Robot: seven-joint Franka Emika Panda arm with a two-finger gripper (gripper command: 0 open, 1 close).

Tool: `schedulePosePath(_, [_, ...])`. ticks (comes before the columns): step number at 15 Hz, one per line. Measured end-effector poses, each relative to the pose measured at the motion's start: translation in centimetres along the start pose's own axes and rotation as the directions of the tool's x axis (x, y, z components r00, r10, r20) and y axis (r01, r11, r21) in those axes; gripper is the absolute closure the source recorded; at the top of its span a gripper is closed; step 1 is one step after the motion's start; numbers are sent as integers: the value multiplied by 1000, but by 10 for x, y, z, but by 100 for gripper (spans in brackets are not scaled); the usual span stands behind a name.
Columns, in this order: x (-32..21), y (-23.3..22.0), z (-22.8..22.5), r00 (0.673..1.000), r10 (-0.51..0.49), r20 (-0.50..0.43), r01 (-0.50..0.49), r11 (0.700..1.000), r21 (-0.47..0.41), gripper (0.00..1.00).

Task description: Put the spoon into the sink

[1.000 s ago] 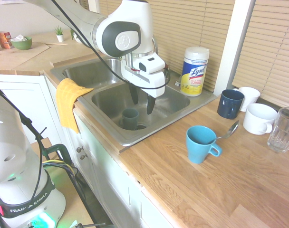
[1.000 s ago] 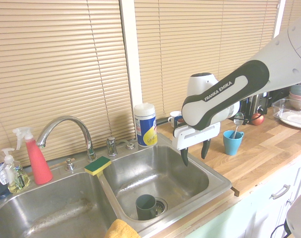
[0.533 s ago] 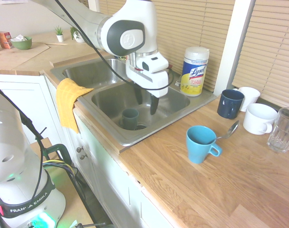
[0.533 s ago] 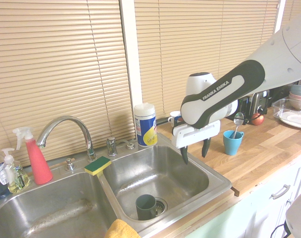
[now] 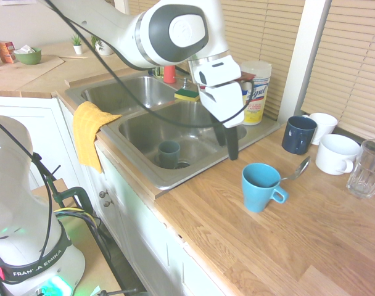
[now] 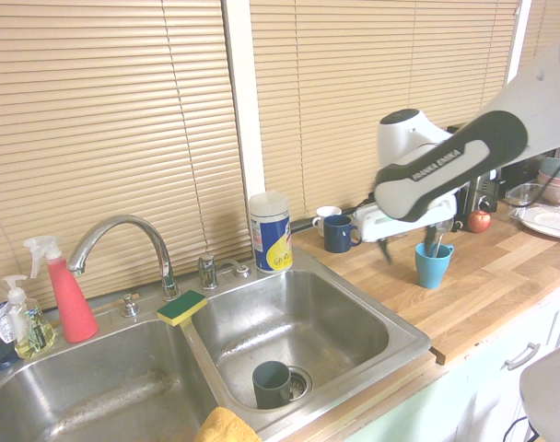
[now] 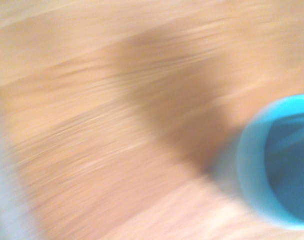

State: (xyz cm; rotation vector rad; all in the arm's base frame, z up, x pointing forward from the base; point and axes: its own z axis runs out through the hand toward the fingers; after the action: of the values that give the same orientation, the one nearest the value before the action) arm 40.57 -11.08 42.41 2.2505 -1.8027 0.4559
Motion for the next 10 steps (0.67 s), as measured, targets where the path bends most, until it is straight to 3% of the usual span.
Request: schedulePosePath(10, [50,11,38,967,199,-157,-194,980,48,0])
